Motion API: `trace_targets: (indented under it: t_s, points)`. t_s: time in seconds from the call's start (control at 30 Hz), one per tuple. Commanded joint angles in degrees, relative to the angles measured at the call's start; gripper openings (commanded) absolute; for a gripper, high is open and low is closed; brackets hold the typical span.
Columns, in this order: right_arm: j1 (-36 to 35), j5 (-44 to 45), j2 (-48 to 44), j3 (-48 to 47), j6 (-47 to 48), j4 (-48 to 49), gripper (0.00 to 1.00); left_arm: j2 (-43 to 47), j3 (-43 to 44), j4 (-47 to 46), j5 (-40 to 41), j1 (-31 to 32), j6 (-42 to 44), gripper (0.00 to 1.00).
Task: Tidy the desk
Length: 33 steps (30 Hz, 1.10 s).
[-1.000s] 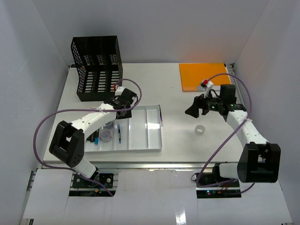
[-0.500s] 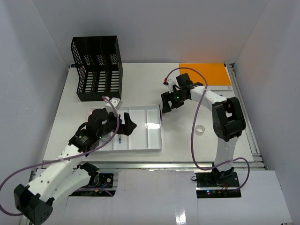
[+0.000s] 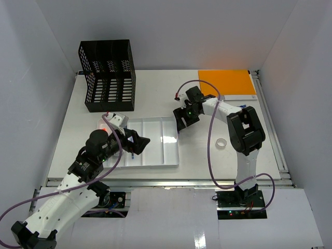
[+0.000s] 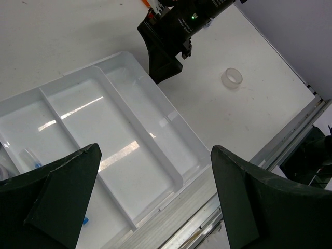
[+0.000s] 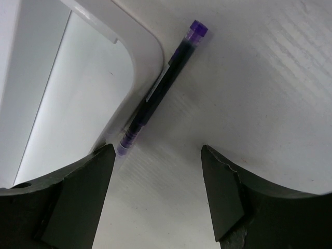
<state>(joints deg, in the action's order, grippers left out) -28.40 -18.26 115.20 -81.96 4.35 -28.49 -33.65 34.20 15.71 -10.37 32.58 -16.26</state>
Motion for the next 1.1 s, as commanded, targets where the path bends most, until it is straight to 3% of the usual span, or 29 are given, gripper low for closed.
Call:
trace_targets:
  t_s: [0.0, 0.3, 0.63, 1.07]
  points:
    - [-2.2, 3.8, -2.5, 2.8, -3.3, 2.5, 0.74, 1.1, -0.4, -1.7, -1.3, -0.1, 0.5, 0.98]
    - [-3.5, 11.3, -3.0, 6.3, -11.2, 6.4, 0.74, 1.7, -0.7, -2.0, -1.2, -0.1, 0.4, 0.98]
    - [-1.9, 22.4, -2.7, 4.0, -12.8, 8.1, 0.74, 1.9, -0.8, -2.1, -1.0, -0.1, 0.5, 0.98]
    - [0.5, 18.9, 0.2, -3.9, -13.3, 9.8, 0.72, 1.6, -0.9, -2.1, -0.4, -0.1, 0.7, 0.98]
